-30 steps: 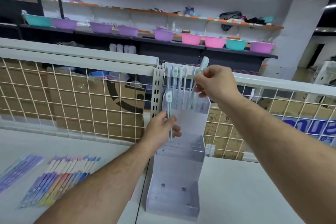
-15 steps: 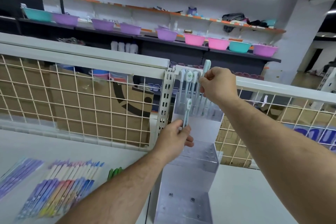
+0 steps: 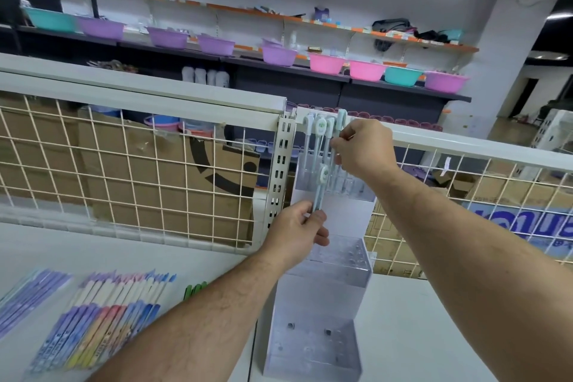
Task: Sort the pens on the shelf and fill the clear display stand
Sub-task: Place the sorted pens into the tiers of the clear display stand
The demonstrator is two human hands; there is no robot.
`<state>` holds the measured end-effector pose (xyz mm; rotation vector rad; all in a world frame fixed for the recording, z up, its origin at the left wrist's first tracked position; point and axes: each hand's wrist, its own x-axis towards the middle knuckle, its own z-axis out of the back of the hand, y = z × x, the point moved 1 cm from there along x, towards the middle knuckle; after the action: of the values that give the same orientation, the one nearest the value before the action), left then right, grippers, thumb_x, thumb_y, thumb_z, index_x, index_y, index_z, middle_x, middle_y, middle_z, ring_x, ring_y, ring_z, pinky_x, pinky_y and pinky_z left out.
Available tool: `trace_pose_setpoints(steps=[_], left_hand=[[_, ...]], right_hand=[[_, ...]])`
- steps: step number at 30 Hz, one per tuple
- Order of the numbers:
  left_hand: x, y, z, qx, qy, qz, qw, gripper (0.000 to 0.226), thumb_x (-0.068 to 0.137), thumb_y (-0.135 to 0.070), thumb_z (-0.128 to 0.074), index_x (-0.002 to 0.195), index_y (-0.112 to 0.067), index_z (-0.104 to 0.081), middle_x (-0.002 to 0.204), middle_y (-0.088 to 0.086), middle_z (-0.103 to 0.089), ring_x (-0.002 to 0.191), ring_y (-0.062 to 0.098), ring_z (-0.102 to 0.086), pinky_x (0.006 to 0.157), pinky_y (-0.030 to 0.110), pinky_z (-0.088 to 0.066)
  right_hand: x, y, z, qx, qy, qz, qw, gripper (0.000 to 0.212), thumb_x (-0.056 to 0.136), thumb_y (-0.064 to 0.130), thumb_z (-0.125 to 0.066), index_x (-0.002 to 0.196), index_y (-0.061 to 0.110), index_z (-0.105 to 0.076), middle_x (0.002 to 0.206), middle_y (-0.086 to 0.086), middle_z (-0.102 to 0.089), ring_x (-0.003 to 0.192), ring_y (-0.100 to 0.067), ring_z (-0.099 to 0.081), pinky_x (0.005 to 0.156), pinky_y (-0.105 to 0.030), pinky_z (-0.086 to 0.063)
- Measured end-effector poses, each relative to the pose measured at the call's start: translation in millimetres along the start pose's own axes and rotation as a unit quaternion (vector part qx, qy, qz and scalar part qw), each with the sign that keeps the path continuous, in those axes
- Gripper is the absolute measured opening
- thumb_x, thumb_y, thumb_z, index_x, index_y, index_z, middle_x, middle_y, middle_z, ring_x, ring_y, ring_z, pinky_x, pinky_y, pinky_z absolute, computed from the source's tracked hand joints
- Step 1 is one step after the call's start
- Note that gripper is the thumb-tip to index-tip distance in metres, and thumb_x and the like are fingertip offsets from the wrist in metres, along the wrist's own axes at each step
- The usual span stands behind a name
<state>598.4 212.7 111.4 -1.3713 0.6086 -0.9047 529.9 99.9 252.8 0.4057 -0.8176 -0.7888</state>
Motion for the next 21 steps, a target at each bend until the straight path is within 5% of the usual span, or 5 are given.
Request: trace_pose_setpoints(steps=[15,21], left_hand=[[-1.4,-1.4,-0.9,0.012,-0.004,0.007,1.0,0.02,0.102,-0.032,-0.051,0.087,-0.024,-0.061,0.077,-0.002,-0.075,0.069,0.014,-0.075,0.071,0.032,-0.049],[-1.9,-2.0,-0.2,0.005,-0.003,0.004,1.0,0.019,0.102,-0.031,-0.052,0.088,-0.025,-0.063,0.076,-0.003,-0.075,0.069,0.015,-0.075,0.075,0.036,-0.054]], right_hand=[[0.7,-10.8,-6.9,-0.031,0.022,-0.025,0.999,0.016,0.094,0.021,-0.07,0.084,0.007,-0.069,0.08,-0.012,-0.072,0.076,-0.028,-0.072,0.074,-0.044,-0.062],[-18.0,-19.2,-0.7,-0.041,-0.046,-0.032,0.998,0.024,0.088,0.02,-0.065,0.064,0.013,-0.064,0.056,0.0,-0.062,0.051,-0.016,-0.058,0.047,-0.025,-0.047]])
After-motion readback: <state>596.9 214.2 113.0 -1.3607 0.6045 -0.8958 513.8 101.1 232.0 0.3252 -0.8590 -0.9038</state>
